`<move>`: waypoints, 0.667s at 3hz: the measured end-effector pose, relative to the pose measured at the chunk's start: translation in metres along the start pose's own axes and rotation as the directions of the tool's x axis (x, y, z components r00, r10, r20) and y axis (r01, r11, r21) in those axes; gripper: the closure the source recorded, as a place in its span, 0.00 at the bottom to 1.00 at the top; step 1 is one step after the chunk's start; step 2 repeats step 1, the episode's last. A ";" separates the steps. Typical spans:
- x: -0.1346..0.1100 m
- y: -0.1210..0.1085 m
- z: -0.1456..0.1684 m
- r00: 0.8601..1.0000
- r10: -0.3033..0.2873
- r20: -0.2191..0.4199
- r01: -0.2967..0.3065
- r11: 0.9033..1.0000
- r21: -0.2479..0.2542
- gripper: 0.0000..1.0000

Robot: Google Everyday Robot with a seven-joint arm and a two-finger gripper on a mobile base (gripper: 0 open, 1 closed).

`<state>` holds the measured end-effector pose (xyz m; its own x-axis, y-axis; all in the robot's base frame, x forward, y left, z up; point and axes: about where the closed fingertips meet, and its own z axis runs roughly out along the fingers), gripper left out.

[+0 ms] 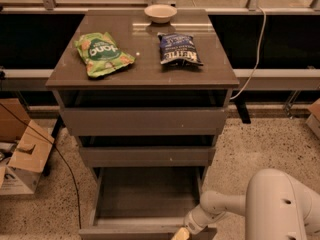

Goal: Open bottom drawer

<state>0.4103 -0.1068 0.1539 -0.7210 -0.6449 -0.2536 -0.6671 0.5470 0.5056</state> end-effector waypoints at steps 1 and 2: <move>-0.002 -0.001 -0.002 1.000 0.000 0.000 0.000 1.000 0.000 0.00; -0.002 -0.001 -0.002 1.000 0.000 0.000 0.000 1.000 0.000 0.00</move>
Offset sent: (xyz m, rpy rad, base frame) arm 0.0000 0.0000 0.0000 0.0000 0.0000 0.0000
